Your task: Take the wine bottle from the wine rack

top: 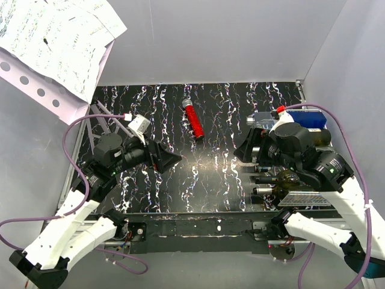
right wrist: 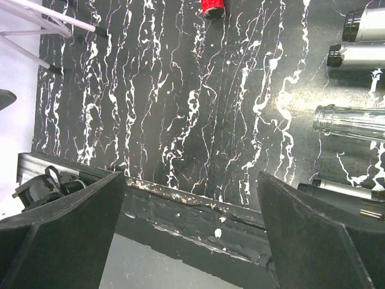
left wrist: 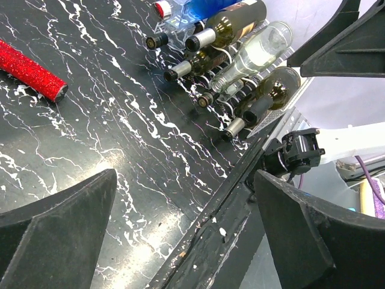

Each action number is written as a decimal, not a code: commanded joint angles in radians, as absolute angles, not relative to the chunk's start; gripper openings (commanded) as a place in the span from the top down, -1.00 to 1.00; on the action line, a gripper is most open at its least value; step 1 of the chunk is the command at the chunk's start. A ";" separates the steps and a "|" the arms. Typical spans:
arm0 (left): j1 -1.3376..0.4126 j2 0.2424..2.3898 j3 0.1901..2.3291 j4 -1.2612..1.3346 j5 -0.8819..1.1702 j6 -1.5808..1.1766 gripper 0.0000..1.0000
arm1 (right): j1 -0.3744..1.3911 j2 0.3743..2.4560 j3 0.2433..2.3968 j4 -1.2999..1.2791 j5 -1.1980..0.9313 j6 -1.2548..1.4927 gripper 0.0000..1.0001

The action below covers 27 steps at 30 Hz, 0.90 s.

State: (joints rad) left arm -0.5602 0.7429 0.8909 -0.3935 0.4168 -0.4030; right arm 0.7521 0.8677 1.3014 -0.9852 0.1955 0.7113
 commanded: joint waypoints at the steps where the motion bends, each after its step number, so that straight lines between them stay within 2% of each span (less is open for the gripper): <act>1: -0.557 0.721 0.907 -0.411 0.394 -0.357 -0.96 | 0.747 0.861 1.324 -0.937 0.209 0.738 -0.96; 6: -0.557 0.719 0.873 -0.416 0.351 -0.312 -0.96 | 0.747 0.824 1.276 -0.823 0.248 0.726 -0.97; 9: -0.557 0.704 0.833 -0.414 0.316 -0.285 -0.96 | 0.747 0.801 1.249 -0.747 0.348 0.678 -0.95; 12: -0.557 0.670 0.769 -0.385 0.302 -0.270 -0.96 | 0.747 0.778 1.189 -0.561 0.432 0.461 -0.95; 14: -0.557 0.646 0.708 -0.353 0.298 -0.262 -0.96 | 0.747 0.778 1.138 -0.421 0.468 0.246 -0.84; 16: -0.557 0.635 0.678 -0.321 0.301 -0.255 -0.96 | 0.747 0.804 1.097 -0.313 0.555 0.051 -0.82; 19: -0.557 0.656 0.701 -0.333 0.288 -0.244 -0.96 | 0.694 0.909 1.138 -0.272 0.675 -0.173 -0.84; 23: -0.557 0.661 0.706 -0.345 0.299 -0.233 -0.96 | 0.585 1.015 1.179 -0.258 0.591 -0.400 -0.82; 27: -0.555 0.640 0.693 -0.339 0.321 -0.236 -0.96 | 0.540 1.090 1.206 -0.327 0.410 -0.621 -0.83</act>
